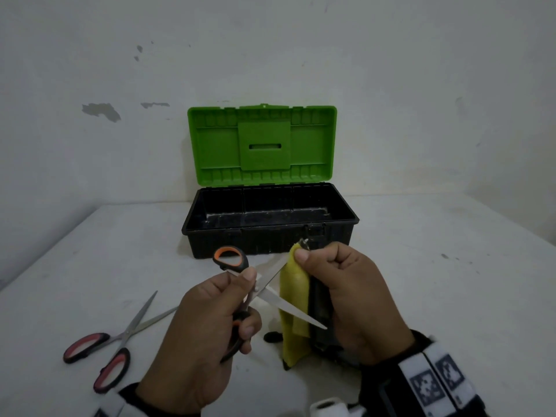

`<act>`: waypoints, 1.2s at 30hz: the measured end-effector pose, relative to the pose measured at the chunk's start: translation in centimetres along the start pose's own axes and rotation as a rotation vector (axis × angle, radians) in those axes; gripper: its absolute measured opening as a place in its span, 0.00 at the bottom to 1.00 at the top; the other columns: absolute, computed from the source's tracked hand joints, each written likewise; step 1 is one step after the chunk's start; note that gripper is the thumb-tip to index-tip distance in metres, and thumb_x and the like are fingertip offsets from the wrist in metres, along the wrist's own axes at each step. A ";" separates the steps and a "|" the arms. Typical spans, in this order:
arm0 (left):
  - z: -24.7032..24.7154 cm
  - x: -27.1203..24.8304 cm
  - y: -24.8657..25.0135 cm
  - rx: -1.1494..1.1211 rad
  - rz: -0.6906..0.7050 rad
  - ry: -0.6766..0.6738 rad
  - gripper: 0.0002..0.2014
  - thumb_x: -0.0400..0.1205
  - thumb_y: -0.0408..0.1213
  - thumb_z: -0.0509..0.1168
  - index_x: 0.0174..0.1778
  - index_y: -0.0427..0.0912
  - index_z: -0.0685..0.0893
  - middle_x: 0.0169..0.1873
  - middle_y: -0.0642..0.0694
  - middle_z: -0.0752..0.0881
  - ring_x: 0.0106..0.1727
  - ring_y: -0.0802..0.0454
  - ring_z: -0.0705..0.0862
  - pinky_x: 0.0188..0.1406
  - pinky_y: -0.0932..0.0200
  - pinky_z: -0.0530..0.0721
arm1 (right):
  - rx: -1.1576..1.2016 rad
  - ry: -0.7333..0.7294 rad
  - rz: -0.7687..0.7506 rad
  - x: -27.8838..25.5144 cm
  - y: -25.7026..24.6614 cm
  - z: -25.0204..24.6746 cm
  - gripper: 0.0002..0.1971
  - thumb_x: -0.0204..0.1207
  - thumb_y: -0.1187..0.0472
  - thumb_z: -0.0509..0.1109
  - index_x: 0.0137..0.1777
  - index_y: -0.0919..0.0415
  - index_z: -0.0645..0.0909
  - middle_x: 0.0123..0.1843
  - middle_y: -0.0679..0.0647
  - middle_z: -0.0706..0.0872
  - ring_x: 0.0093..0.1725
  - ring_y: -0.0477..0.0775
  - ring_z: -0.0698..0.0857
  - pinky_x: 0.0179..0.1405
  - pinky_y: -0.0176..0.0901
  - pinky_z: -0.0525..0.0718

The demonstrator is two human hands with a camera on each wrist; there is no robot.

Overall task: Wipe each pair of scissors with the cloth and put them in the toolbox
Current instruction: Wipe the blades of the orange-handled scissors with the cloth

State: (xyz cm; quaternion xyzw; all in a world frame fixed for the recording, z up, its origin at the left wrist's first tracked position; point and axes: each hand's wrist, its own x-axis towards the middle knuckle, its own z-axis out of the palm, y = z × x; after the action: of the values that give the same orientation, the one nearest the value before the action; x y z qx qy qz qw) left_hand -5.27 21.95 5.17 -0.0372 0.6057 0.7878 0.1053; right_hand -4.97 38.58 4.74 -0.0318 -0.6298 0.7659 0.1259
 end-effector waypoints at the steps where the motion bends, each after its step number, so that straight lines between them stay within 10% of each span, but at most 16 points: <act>1: 0.0 0.0 0.0 0.011 0.012 0.005 0.13 0.81 0.41 0.67 0.32 0.39 0.79 0.22 0.45 0.71 0.16 0.55 0.69 0.12 0.61 0.67 | 0.016 0.015 0.023 0.4 0.0 -0.1 0.12 0.59 0.51 0.81 0.35 0.58 0.86 0.39 0.61 0.91 0.40 0.59 0.91 0.45 0.55 0.91; 15: -1.8 0.7 1.3 0.581 0.410 0.102 0.05 0.81 0.31 0.63 0.39 0.38 0.78 0.26 0.37 0.83 0.23 0.56 0.76 0.21 0.66 0.74 | -0.155 0.061 -0.023 1.5 -0.9 -2.6 0.12 0.79 0.54 0.72 0.36 0.58 0.80 0.31 0.54 0.85 0.31 0.52 0.83 0.31 0.46 0.84; 22: -1.6 1.3 1.5 0.997 0.814 0.093 0.16 0.79 0.25 0.63 0.35 0.53 0.72 0.26 0.54 0.73 0.32 0.62 0.78 0.32 0.72 0.76 | -0.374 -0.085 0.053 0.4 -1.2 -1.2 0.16 0.78 0.43 0.70 0.38 0.55 0.81 0.33 0.52 0.83 0.35 0.52 0.82 0.39 0.50 0.82; 26: -1.6 1.3 1.5 1.166 0.904 0.027 0.11 0.75 0.23 0.70 0.42 0.44 0.82 0.30 0.58 0.74 0.27 0.61 0.75 0.25 0.74 0.70 | -0.308 -0.151 0.286 0.3 -2.2 0.1 0.32 0.62 0.25 0.69 0.37 0.58 0.88 0.38 0.59 0.89 0.47 0.60 0.90 0.58 0.58 0.88; 30: -1.4 1.5 1.4 1.258 0.957 -0.068 0.07 0.76 0.25 0.66 0.43 0.42 0.83 0.33 0.55 0.76 0.26 0.63 0.71 0.29 0.78 0.65 | -0.176 -0.308 0.409 -0.1 -3.3 0.7 0.27 0.66 0.31 0.68 0.27 0.57 0.88 0.29 0.53 0.87 0.31 0.52 0.86 0.40 0.45 0.85; 36: -1.7 1.2 1.4 1.040 0.909 0.030 0.19 0.74 0.29 0.73 0.53 0.52 0.75 0.37 0.58 0.75 0.34 0.58 0.80 0.31 0.71 0.81 | -0.253 -0.258 0.291 -0.7 -2.3 0.5 0.16 0.75 0.46 0.73 0.34 0.55 0.92 0.39 0.58 0.90 0.46 0.62 0.87 0.57 0.59 0.86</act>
State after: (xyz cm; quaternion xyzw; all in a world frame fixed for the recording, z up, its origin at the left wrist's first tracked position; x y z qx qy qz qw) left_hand -6.88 20.16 5.81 0.2647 0.8617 0.3603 -0.2399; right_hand -4.01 38.32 6.97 -0.0397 -0.7203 0.6888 -0.0724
